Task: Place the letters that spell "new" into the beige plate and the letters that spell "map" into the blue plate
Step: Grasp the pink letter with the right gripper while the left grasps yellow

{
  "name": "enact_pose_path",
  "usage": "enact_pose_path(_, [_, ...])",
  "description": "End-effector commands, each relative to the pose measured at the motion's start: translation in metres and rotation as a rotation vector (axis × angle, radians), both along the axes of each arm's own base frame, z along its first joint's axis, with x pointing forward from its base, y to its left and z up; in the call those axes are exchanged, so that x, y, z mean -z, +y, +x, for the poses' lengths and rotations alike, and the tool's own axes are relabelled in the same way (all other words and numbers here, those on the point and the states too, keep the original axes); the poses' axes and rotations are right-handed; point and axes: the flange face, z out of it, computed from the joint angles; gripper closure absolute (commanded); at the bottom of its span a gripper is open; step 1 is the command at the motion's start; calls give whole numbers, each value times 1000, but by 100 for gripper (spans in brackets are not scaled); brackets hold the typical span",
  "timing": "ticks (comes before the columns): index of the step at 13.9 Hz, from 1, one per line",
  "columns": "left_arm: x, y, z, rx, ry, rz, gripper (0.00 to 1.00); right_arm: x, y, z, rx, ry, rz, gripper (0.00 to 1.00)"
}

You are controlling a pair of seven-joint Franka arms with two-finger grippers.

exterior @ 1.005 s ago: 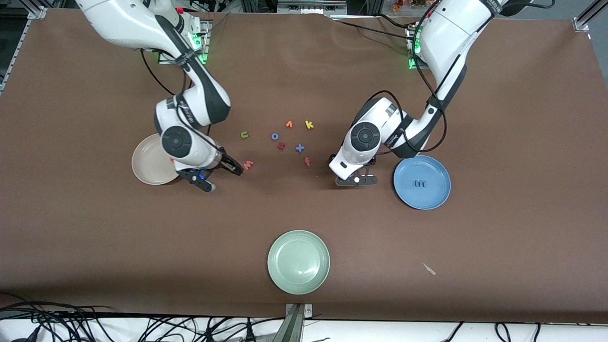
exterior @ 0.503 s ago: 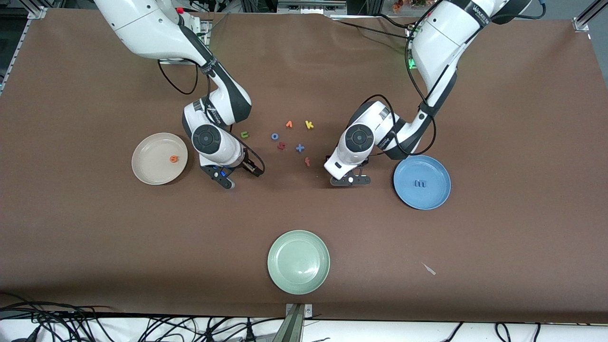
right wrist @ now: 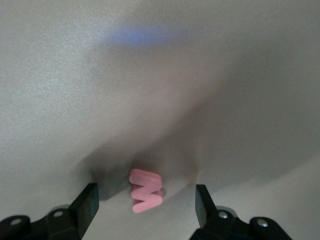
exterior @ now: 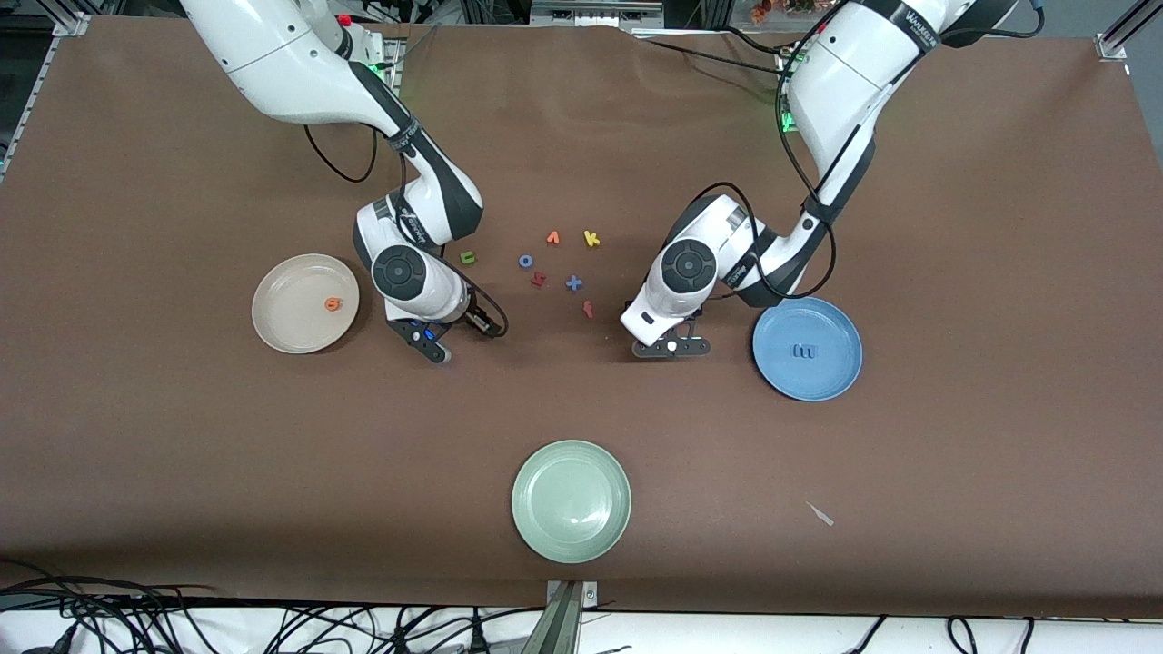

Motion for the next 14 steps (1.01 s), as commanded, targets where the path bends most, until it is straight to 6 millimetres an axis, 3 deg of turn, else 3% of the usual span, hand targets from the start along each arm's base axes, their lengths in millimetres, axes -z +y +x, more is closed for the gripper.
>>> enact_pose_path(1, [-39,18,15,16,-7,24,100,5,9,-5,-16,-9,1,36])
enact_pose_path(3, [-62,45,37,1,14,39,100,5,7,-4,-17,-11,1,53])
enact_pose_path(5, [-80,67,53,39,34,47,100,5,6,-4,-16,-9,1,64])
enact_pose_path(7, [-83,99,63,69,54,48,100,5,6,-4,-16,-9,1,81])
enact_pose_path(9, [-78,148,79,121,67,42,100,1,6,-1,-13,-14,1,96])
enact_pose_path(11, [-69,194,87,189,93,12,100,-20,1,9,-40,-17,1,100])
enact_pose_path(12, [-64,203,86,208,104,7,100,-29,-9,13,-92,13,-11,100])
enact_pose_path(14, [-46,239,84,214,140,-9,98,-53,-39,19,-204,63,-38,100])
